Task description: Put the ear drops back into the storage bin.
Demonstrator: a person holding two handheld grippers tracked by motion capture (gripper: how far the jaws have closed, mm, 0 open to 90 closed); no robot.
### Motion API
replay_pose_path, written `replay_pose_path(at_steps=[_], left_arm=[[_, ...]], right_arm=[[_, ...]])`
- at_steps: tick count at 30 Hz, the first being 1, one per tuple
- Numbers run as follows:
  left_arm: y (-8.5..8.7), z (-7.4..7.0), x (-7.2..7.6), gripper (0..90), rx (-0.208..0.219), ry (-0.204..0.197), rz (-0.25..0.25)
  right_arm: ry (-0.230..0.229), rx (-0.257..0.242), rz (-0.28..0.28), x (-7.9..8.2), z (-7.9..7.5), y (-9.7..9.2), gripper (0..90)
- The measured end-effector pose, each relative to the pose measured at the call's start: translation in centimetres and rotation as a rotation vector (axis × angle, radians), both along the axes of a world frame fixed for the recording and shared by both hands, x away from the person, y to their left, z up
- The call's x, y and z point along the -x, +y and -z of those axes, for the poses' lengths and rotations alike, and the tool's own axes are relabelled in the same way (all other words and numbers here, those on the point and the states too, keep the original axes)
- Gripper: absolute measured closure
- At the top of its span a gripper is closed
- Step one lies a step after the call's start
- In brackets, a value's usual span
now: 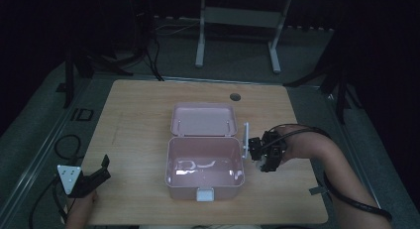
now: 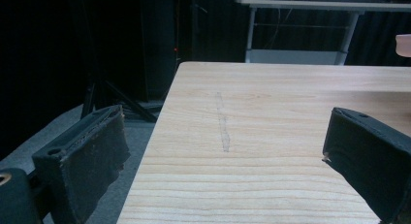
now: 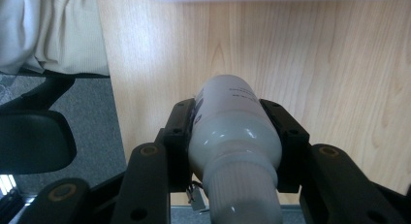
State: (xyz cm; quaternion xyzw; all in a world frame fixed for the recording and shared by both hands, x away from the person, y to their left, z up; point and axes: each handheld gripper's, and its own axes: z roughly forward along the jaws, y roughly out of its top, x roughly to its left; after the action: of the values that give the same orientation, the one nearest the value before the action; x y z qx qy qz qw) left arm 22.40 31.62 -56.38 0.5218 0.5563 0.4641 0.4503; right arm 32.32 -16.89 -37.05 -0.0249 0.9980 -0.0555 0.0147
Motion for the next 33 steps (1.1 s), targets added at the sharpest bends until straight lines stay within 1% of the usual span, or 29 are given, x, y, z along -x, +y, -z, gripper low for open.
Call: replay_pose_path(at_steps=[6,10,15,19,21,23,27,33], left_arm=[[0.0,0.0,0.0,2.4,-0.001,-0.001,0.002],[0.0,0.0,0.0,2.4,0.002,0.0,0.002],[0.0,0.0,0.0,2.4,0.002,0.001,0.003],[0.0,0.0,0.0,2.4,0.002,0.001,0.003],[0.0,0.0,0.0,2.4,0.002,0.001,0.003],[0.0,0.0,0.0,2.4,0.002,0.0,0.004],[0.0,0.0,0.0,2.4,0.002,0.001,0.004],[0.0,0.0,0.0,2.3,0.002,0.001,0.006]], right_arm=[[-0.005,-0.016,-0.014,0.1,-0.6,1.9,59.5],[0.0,-0.019,-0.035,0.2,-0.7,3.1,59.5],[0.002,-0.018,-0.044,0.3,-0.9,4.4,59.5],[0.0,-0.022,-0.07,0.5,-1.0,5.5,59.5],[0.002,-0.023,-0.073,0.5,-1.0,5.7,59.5],[0.0,-0.021,-0.083,0.5,-0.8,6.4,59.5],[0.006,-0.027,-0.087,0.4,-0.5,7.0,59.5],[0.02,-0.023,-0.08,-0.1,0.8,7.6,59.4]])
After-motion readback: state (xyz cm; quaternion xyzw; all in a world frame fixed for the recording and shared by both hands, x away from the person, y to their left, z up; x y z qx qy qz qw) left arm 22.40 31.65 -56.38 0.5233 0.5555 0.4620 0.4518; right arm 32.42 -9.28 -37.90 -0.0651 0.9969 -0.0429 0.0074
